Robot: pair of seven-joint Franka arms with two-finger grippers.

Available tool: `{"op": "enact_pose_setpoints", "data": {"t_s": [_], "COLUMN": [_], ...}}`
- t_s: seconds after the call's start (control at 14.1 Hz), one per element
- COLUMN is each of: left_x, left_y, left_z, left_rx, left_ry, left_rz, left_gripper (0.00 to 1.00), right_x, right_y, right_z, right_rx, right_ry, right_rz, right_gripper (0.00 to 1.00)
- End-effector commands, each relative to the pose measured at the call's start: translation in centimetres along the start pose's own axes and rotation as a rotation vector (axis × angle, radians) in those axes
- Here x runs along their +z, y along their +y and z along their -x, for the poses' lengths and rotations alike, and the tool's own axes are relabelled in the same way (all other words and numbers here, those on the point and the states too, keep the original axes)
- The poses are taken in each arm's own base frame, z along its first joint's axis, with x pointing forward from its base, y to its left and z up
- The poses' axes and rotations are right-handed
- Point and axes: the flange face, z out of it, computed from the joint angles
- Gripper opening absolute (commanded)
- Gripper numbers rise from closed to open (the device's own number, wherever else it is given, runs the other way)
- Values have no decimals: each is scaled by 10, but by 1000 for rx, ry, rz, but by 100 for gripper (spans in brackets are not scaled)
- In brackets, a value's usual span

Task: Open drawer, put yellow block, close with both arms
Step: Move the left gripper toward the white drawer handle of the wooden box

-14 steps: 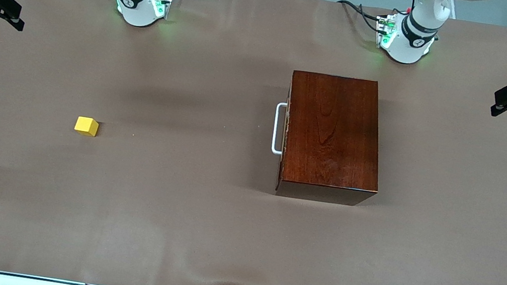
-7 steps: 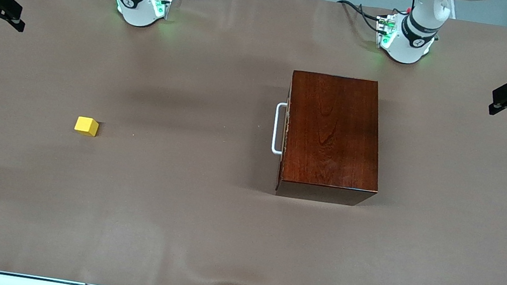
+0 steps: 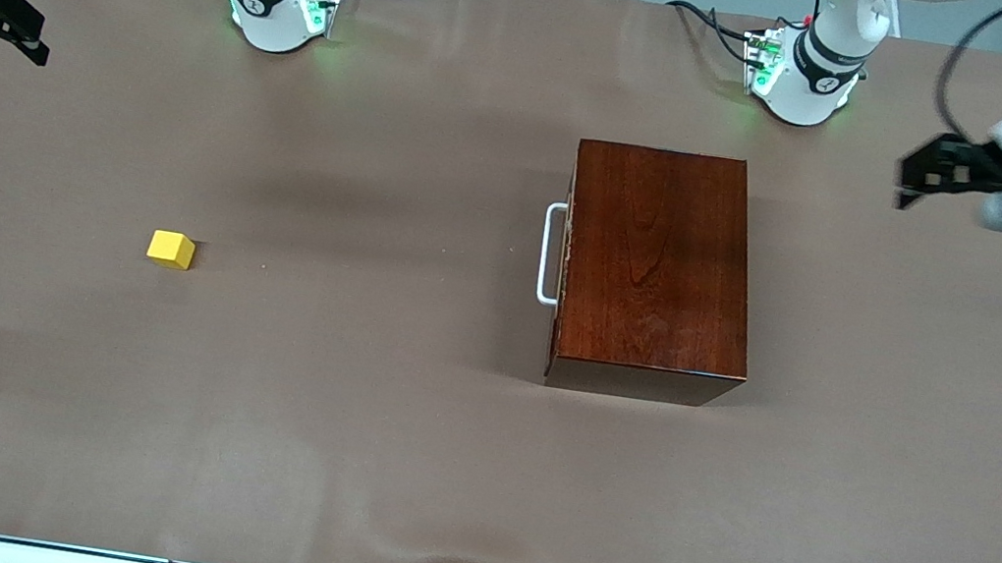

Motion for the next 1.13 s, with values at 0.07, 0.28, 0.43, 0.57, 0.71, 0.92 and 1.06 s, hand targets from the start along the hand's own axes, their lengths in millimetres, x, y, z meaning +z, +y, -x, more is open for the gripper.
{"op": "enact_pose_setpoints", "data": {"t_s": [0.07, 0.28, 0.43, 0.57, 0.71, 0.92, 1.06], "left_x": [31, 48, 68, 82, 96, 121, 143], "left_y": [81, 149, 196, 239, 271, 323, 352], "left_z": [-15, -29, -33, -35, -37, -33, -36], "left_rx": [-34, -34, -23, -66, -106, -144, -185], "left_ry": [-61, -89, -91, -81, -72, -18, -17], "left_rz": [12, 36, 12, 2, 21, 21, 21], "left_gripper": [100, 100, 100, 100, 100, 100, 100], "right_x": [-3, -1, -1, 1, 1, 3, 4], "right_y": [1, 1, 0, -2, -3, -3, -4], "right_z": [-1, -6, -16, -19, -19, -19, -19], "right_rx": [7, 6, 5, 2, 2, 0, -1], "right_ry": [6, -1, -1, -4, -4, -10, -13], "right_rz": [2, 6, 7, 8, 8, 7, 7], "right_gripper": [100, 100, 100, 100, 100, 100, 100]}}
